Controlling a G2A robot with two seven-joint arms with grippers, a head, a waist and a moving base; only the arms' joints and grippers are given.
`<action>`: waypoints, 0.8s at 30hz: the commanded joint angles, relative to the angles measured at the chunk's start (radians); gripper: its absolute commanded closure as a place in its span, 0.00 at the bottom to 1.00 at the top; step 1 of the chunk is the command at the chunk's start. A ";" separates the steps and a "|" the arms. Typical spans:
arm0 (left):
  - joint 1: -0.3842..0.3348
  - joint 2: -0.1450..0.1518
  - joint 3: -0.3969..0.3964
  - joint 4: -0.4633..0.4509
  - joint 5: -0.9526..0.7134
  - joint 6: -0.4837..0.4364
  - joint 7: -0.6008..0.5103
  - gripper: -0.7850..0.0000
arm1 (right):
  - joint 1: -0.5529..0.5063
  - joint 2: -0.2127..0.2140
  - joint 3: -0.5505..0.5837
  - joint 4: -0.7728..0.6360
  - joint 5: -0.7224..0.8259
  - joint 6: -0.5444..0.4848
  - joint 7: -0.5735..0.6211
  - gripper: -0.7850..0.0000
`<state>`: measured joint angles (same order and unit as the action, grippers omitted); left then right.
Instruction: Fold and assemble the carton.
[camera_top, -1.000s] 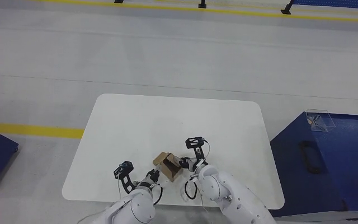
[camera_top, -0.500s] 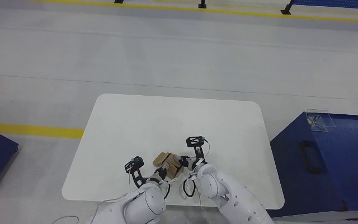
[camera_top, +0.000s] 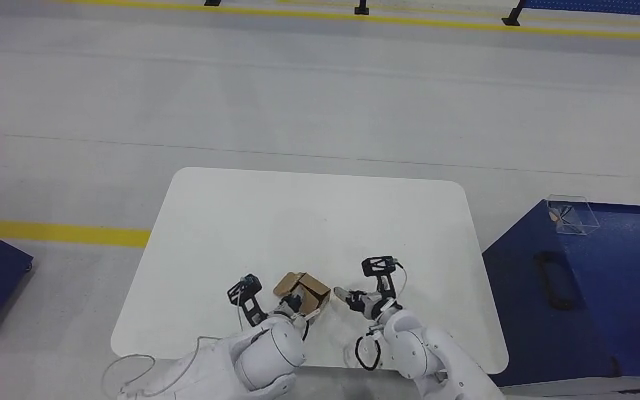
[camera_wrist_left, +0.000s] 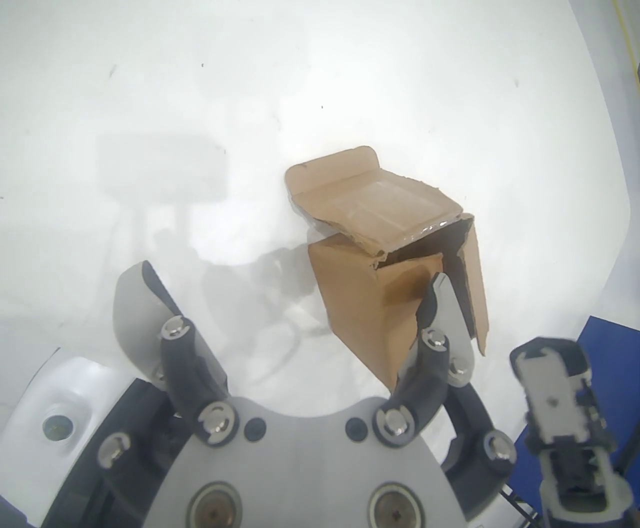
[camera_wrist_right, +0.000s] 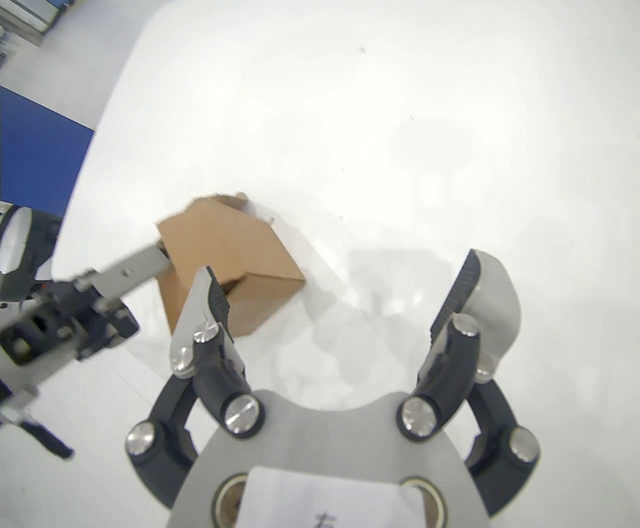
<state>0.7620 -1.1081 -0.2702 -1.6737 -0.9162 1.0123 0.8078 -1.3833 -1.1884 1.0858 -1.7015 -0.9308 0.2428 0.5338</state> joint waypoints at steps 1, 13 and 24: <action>-0.007 0.002 -0.004 -0.001 -0.004 0.000 0.000 0.00 | -0.013 0.003 0.005 -0.010 -0.029 0.007 0.049 0.00; 0.170 0.036 -0.250 -0.172 0.086 -0.031 0.031 0.00 | 0.165 -0.062 -0.147 0.217 0.048 0.042 -0.002 0.00; 0.376 0.022 -0.420 -0.346 0.037 -0.096 0.096 0.00 | 0.333 -0.134 -0.229 0.414 0.127 0.058 -0.157 0.00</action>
<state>1.1395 -1.0865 -0.6936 -2.0217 -0.8882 0.9156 0.9042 -1.0626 -1.3165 0.8623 -1.3066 -0.8039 0.2956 0.3937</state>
